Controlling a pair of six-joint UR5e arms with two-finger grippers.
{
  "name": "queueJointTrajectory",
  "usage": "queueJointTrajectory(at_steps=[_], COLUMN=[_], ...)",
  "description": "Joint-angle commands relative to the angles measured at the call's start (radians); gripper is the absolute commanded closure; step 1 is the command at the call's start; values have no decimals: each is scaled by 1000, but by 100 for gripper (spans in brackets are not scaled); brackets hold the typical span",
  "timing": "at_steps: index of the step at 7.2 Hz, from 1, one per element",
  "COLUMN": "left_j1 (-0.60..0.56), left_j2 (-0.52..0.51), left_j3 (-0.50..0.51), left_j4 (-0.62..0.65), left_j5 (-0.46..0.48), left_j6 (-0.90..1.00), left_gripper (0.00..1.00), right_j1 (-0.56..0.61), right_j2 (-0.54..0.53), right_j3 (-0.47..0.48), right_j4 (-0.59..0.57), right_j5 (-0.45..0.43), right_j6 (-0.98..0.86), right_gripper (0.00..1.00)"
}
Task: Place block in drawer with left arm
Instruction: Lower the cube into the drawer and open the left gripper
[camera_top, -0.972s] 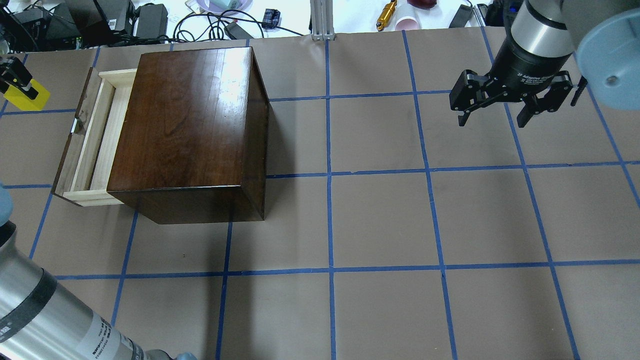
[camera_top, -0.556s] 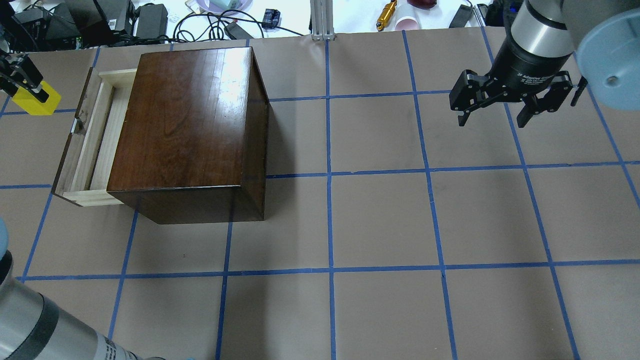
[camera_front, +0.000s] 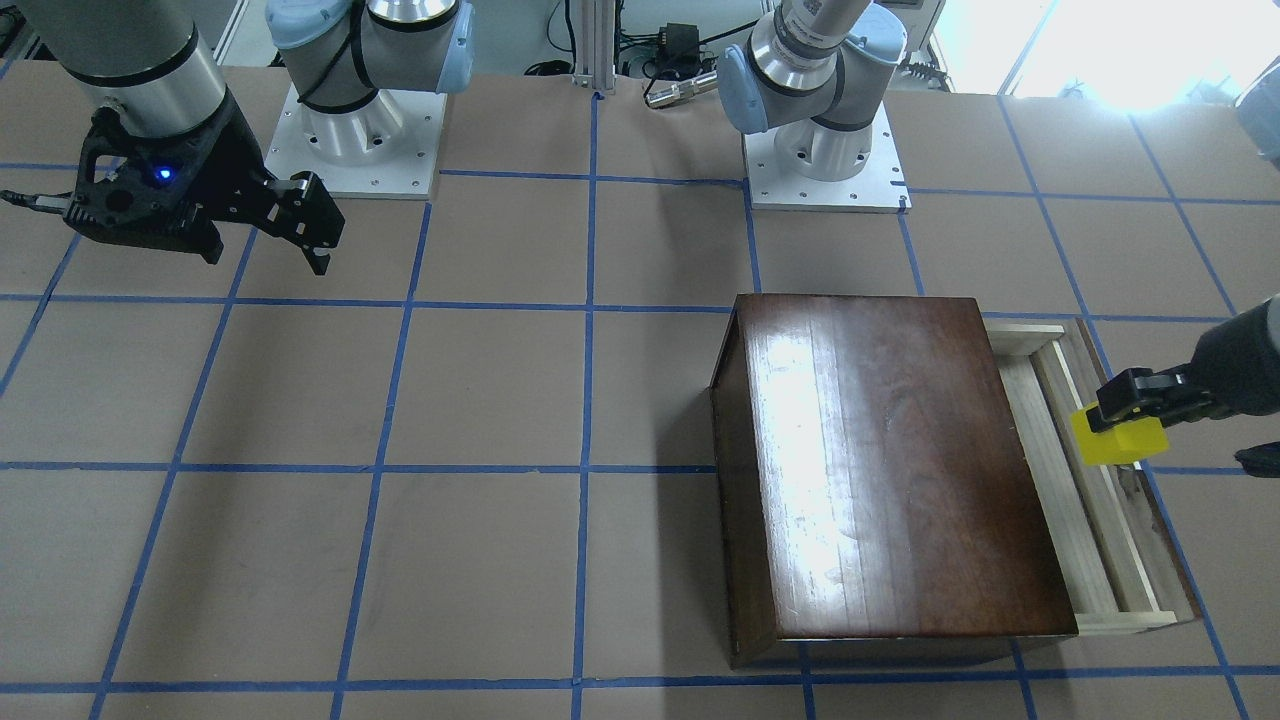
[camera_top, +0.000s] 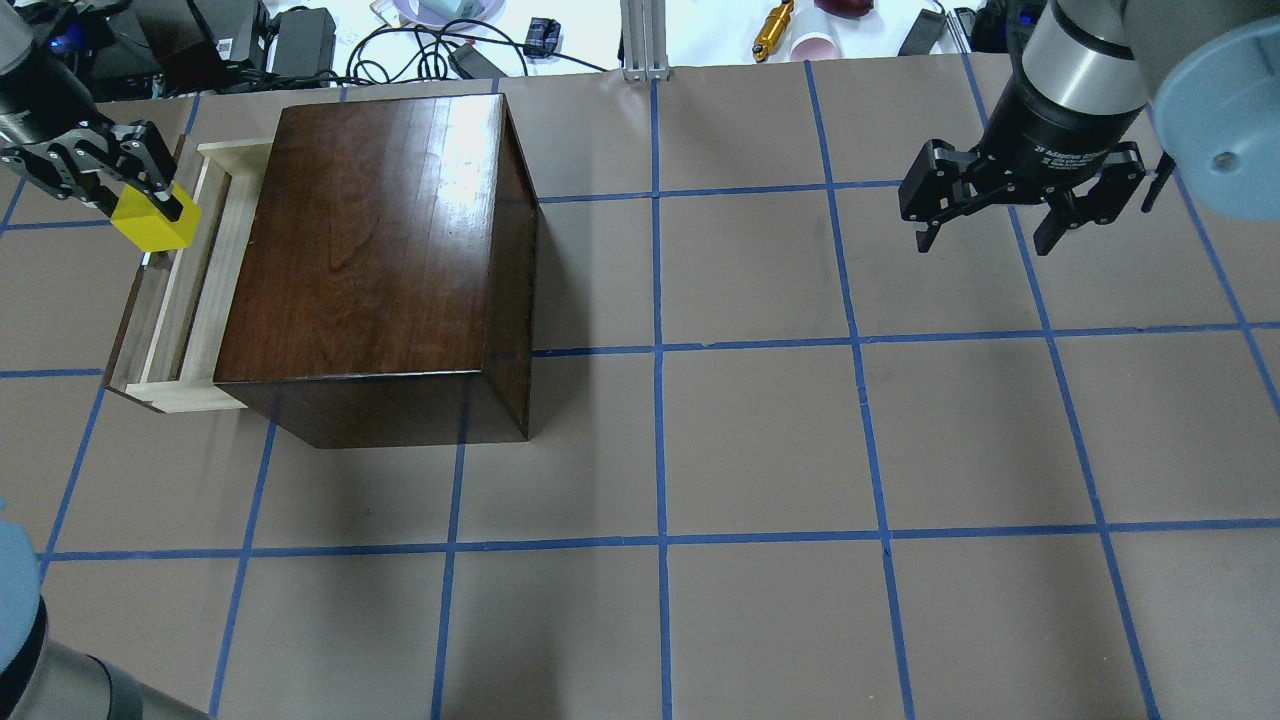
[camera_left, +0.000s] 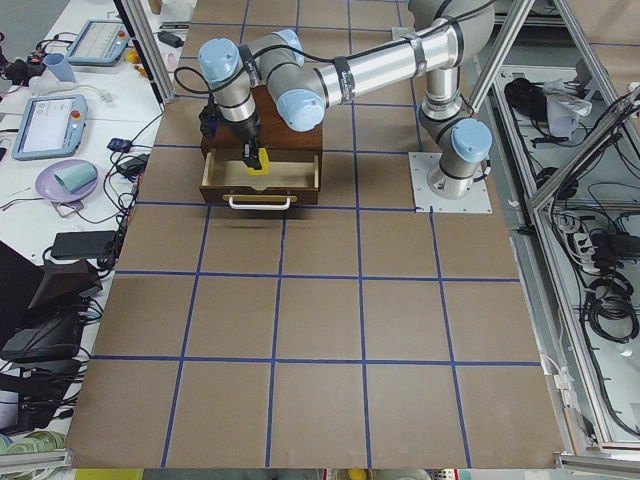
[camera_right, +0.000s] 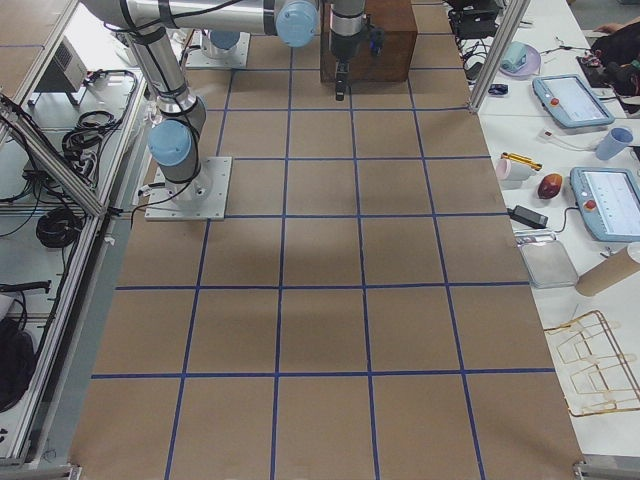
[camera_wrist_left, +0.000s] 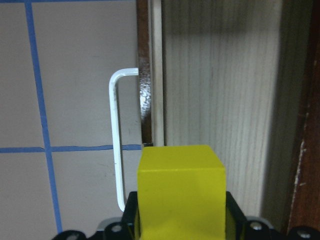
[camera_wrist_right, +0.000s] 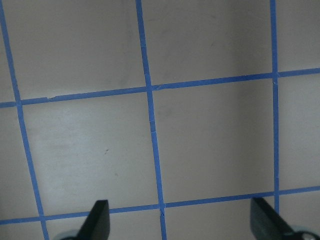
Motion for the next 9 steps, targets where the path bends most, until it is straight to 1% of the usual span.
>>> queueJointTrajectory(at_steps=[1, 3, 4, 5, 6, 9], left_j1=[-22, -20, -20, -19, -19, -12], left_j2=[11, -1, -14, -17, -15, 9], left_j3=[-93, -170, -178, -176, -169, -161], left_j4=[101, 219, 232, 235, 235, 227], left_j5=[-1, -3, -3, -3, -5, -5], left_j6=[-34, -30, -31, -29, -29, -31], left_gripper=[68, 68, 68, 42, 0, 0], right_j1=[0, 0, 0, 0, 0, 0], right_j2=[0, 0, 0, 0, 0, 0], right_j3=[0, 0, 0, 0, 0, 0], right_j4=[0, 0, 0, 0, 0, 0], right_j5=[0, 0, 0, 0, -2, 0], right_j6=[0, 0, 0, 0, 0, 0], right_gripper=[0, 0, 0, 0, 0, 0])
